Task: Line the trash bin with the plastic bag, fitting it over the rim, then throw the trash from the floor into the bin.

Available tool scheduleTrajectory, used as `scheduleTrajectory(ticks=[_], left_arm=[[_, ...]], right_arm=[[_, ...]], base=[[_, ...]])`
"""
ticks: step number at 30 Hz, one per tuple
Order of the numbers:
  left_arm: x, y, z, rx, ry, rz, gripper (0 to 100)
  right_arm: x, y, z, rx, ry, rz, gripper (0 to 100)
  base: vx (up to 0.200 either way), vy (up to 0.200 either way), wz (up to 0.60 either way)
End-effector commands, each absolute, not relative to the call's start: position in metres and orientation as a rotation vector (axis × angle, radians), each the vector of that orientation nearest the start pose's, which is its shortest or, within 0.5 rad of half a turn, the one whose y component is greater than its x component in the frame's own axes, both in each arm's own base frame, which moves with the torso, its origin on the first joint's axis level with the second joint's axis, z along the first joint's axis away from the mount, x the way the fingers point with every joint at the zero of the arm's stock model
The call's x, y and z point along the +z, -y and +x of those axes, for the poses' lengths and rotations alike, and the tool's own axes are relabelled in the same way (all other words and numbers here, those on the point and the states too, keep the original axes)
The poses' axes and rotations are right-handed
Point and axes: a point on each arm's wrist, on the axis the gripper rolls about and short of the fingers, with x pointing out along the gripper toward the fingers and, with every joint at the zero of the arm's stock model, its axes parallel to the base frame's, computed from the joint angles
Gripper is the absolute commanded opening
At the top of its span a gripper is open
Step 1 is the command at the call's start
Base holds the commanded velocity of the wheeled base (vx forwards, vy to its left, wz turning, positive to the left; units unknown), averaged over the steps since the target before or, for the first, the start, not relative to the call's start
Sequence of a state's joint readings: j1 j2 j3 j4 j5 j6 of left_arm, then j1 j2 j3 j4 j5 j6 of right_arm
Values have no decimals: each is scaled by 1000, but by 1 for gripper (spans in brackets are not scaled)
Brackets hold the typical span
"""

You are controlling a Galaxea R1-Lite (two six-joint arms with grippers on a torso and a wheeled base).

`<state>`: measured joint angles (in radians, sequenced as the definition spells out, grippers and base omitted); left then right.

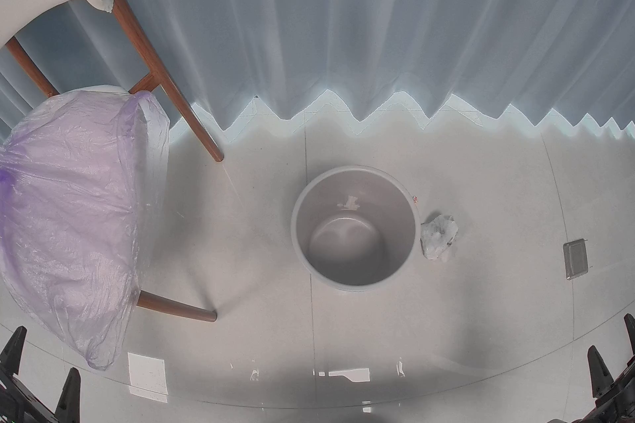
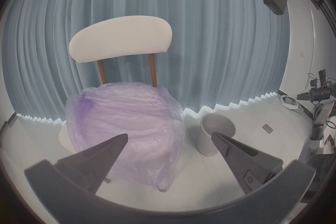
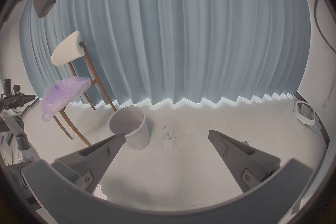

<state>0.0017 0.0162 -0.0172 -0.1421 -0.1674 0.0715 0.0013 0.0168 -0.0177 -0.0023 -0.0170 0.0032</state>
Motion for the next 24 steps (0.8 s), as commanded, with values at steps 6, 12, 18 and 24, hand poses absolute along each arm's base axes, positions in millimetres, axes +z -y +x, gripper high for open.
scheduleTrajectory(ticks=[6, 12, 18, 24], left_arm=[[103, 4, -22, -173, 89, 39, 100], [147, 3, -8, -226, 39, 31, 100], [184, 5, 2, -426, 49, 28, 100], [207, 17, 25, -657, -23, 30, 100]], right_arm=[[76, 0, -23, -15, 2, 3, 100], [76, 0, -23, -15, 2, 5, 100], [76, 0, -23, -15, 3, 5, 100], [76, 0, -23, -15, 3, 8, 100]], base=[[0, 0, 0], [0, 0, 0], [0, 0, 0], [0, 0, 0]])
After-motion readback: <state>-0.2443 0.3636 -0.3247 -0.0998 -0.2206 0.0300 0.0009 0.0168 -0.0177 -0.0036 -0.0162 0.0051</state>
